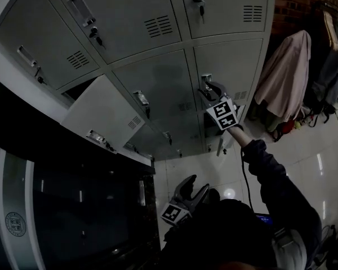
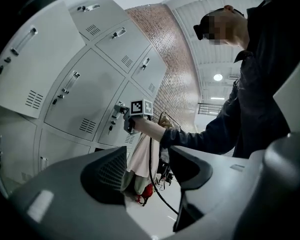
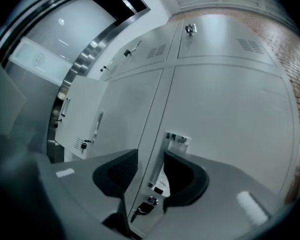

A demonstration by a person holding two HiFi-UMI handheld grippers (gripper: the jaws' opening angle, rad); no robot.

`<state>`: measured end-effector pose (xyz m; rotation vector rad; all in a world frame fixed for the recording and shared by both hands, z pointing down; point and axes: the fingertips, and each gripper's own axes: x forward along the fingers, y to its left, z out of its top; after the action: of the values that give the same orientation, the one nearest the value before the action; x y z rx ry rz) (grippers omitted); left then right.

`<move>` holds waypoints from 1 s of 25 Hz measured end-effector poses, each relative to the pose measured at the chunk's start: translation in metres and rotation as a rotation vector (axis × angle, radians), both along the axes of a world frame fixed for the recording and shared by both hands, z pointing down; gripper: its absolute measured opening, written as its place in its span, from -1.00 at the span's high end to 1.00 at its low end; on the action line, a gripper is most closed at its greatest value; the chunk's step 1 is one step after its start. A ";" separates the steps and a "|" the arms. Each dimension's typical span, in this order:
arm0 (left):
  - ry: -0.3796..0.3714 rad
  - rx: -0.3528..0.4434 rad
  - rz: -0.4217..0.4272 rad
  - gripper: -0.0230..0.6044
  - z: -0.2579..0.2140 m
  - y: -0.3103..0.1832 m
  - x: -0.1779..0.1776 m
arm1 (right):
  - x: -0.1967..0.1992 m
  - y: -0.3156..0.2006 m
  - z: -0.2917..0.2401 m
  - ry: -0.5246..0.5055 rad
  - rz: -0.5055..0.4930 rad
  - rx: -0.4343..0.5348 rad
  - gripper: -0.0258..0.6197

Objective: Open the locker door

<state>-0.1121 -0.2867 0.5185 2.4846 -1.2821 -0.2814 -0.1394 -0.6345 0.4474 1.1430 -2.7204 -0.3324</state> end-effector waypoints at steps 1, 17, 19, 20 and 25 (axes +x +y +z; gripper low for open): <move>0.000 -0.002 -0.002 0.07 0.000 -0.007 -0.001 | 0.000 -0.007 0.003 0.000 0.027 0.009 0.45; -0.037 0.010 0.050 0.12 -0.002 -0.042 0.002 | 0.008 -0.002 0.017 -0.135 -0.060 -0.086 0.64; -0.055 0.001 0.064 0.12 0.007 -0.036 0.008 | 0.021 0.026 0.016 -0.156 -0.114 -0.077 0.63; -0.052 -0.010 0.071 0.12 0.009 -0.033 0.013 | 0.031 0.042 0.015 -0.173 -0.142 -0.064 0.62; -0.035 -0.076 0.115 0.13 0.015 -0.014 0.035 | 0.109 0.108 -0.004 -0.271 -0.089 0.087 0.79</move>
<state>-0.0770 -0.3006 0.5330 2.4968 -1.1361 -0.1591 -0.0300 -0.5260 0.4430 1.1677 -3.0270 -0.3333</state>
